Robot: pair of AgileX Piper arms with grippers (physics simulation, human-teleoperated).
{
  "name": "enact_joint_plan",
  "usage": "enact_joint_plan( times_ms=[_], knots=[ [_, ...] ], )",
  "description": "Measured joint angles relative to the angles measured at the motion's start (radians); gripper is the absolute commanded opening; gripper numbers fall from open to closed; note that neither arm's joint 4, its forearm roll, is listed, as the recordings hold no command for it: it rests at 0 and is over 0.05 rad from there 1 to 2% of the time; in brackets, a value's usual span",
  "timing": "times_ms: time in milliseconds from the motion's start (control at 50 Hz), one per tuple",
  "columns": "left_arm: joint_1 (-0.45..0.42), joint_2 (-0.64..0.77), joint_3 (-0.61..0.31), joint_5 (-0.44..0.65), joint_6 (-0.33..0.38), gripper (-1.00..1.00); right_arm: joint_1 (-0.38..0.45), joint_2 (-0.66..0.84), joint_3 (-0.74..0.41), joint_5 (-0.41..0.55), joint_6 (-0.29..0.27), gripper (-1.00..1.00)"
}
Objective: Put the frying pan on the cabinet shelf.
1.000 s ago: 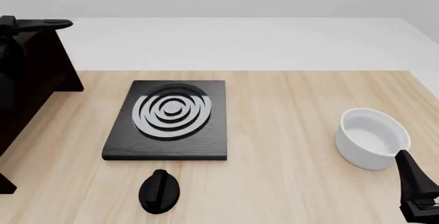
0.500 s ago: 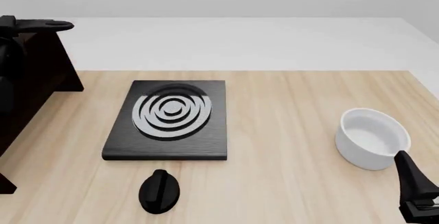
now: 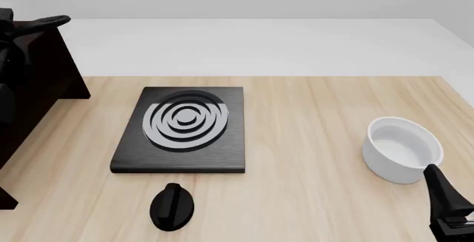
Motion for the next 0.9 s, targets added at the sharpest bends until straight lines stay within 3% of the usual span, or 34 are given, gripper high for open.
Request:
enact_joint_plan(
  times_ms=[200, 900],
  knots=[
    [0.000, -0.005, 0.015, -0.020, -0.003, 1.00, 0.003, 0.000, 0.001, 0.004, 0.001, 1.00],
    [-0.054, -0.190, 0.202, 0.014, 0.018, 1.00, -0.002, 0.000, 0.001, 0.008, 0.016, 1.00]
  ],
)
